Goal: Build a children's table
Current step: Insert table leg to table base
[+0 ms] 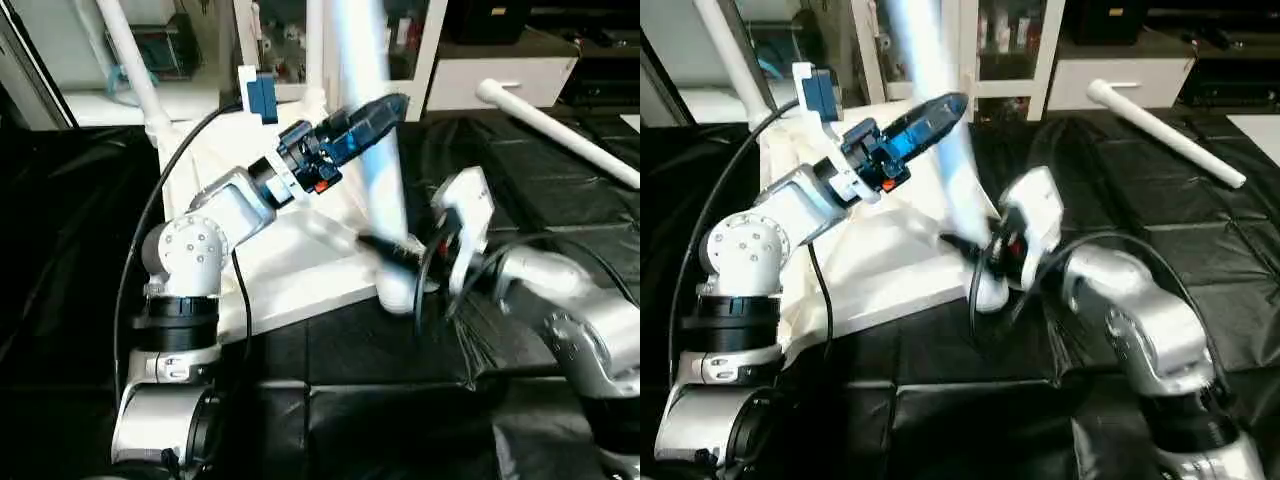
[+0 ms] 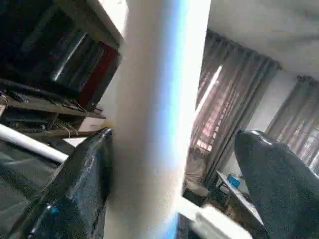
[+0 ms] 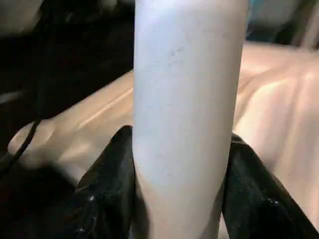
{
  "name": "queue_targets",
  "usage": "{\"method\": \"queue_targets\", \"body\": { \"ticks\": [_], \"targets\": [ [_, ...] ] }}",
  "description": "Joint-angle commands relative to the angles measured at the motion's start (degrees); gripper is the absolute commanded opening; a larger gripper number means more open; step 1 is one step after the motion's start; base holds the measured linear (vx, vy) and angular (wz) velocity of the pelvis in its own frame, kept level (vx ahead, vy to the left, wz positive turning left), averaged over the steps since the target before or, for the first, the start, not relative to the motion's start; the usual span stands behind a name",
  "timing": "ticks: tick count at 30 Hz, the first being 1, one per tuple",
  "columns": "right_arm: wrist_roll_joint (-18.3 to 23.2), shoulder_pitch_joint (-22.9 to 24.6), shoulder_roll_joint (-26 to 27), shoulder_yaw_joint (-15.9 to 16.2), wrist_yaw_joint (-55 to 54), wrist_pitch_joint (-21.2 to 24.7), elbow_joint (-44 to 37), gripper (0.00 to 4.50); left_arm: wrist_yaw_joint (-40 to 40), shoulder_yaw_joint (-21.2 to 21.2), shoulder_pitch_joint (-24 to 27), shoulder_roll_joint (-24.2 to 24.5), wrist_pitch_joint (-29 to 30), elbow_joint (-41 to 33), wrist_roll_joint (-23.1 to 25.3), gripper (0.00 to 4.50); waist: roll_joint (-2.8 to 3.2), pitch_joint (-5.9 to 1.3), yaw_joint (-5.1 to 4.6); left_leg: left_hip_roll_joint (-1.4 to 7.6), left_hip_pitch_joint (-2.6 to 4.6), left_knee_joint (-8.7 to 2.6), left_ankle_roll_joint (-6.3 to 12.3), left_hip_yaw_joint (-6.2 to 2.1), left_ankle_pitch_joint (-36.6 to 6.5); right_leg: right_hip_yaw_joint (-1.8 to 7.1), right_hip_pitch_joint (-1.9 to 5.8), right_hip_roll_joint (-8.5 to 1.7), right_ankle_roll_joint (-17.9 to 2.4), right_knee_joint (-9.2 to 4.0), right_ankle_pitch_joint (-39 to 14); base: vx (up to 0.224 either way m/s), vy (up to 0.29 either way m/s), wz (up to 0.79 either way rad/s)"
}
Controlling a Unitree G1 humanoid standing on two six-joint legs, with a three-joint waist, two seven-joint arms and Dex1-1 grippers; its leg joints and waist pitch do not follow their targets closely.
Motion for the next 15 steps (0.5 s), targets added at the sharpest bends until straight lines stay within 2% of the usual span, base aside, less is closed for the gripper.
{"method": "queue_targets", "body": {
  "ticks": [1, 2, 3, 6, 8, 9, 13, 15],
  "targets": [
    [0.96, 0.35, -0.41, 1.27, 1.19, 1.95, -1.93, 1.81, -1.44, -2.29, -0.48, -0.24, -0.42, -2.46, 0.48, 4.18, -0.74, -4.49, 0.09, 2.73, 1.65, -4.01, 2.26, -1.51, -10.05, 1.87, 2.94, -1.74, -11.63, -3.36, -13.0, 0.0, 0.0, 0.0],
    [1.18, 0.43, -0.55, 1.26, 1.47, 2.28, -2.22, 1.81, -1.59, -2.61, -0.33, -0.19, -0.2, -2.92, 0.41, 4.18, -0.8, -4.42, 0.03, 2.73, 1.59, -4.12, 1.91, -1.56, -10.72, 1.86, 2.98, -1.75, -11.35, -3.48, -13.96, 0.0, 0.0, 0.0],
    [1.05, 0.37, -0.57, 1.13, 1.53, 2.41, -2.25, 1.81, -1.48, -2.69, -0.16, -0.04, 0.23, -3.1, 0.35, 3.88, -0.82, -4.51, 0.07, 2.81, 1.6, -4.11, 1.5, -1.63, -10.3, 1.9, 2.95, -1.8, -11.24, -3.34, -13.41, 0.0, 0.0, 0.0],
    [0.4, -0.07, -0.42, 0.57, 1.21, 2.37, -1.54, 1.81, -0.52, -2.87, 0.28, 0.76, 0.89, -2.36, 1.02, 3.77, -0.66, -4.46, -0.01, 2.64, 1.63, -4.07, 1.24, -1.58, -10.67, 1.87, 2.86, -1.71, -10.96, -3.45, -13.93, 0.0, 0.0, 0.0],
    [0.33, -0.66, -0.4, -0.06, 1.13, 2.36, -0.91, 1.81, -0.16, -3.59, 0.54, 1.49, 0.52, -1.8, 2.12, 3.38, -0.62, -4.54, -0.02, 2.62, 1.66, -4.09, 1.06, -1.66, -10.68, 1.85, 2.91, -1.69, -10.75, -3.42, -13.87, 0.0, 0.0, 0.0],
    [0.33, -0.66, -0.4, -0.06, 1.13, 2.36, -0.91, 1.81, -0.16, -3.59, 0.54, 1.49, 0.52, -1.8, 2.12, 3.38, -0.62, -4.54, -0.02, 2.62, 1.66, -4.09, 1.06, -1.66, -10.68, 1.85, 2.91, -1.69, -10.75, -3.42, -13.87, 0.0, 0.0, 0.0],
    [0.45, -1.73, -0.31, -0.58, 1.54, 2.59, -0.04, 1.81, 0.39, -4.0, 0.69, 2.28, -0.22, -1.08, 2.9, 3.03, -0.49, -4.69, -0.03, 2.62, 1.62, -3.99, 1.17, -1.68, -9.76, 1.82, 2.98, -1.69, -11.28, -3.16, -11.88, 0.0, 0.0, 0.0],
    [0.49, -2.11, -0.25, -0.86, 1.57, 2.55, 0.29, 1.81, 0.8, -3.55, 0.75, 2.26, 0.28, -1.18, 2.5, 2.91, -0.69, -4.73, -0.04, 2.6, 1.59, -3.88, 1.36, -1.63, -9.3, 1.81, 3.02, -1.67, -11.87, -2.99, -11.01, 0.0, 0.0, 0.0]
  ]
}}
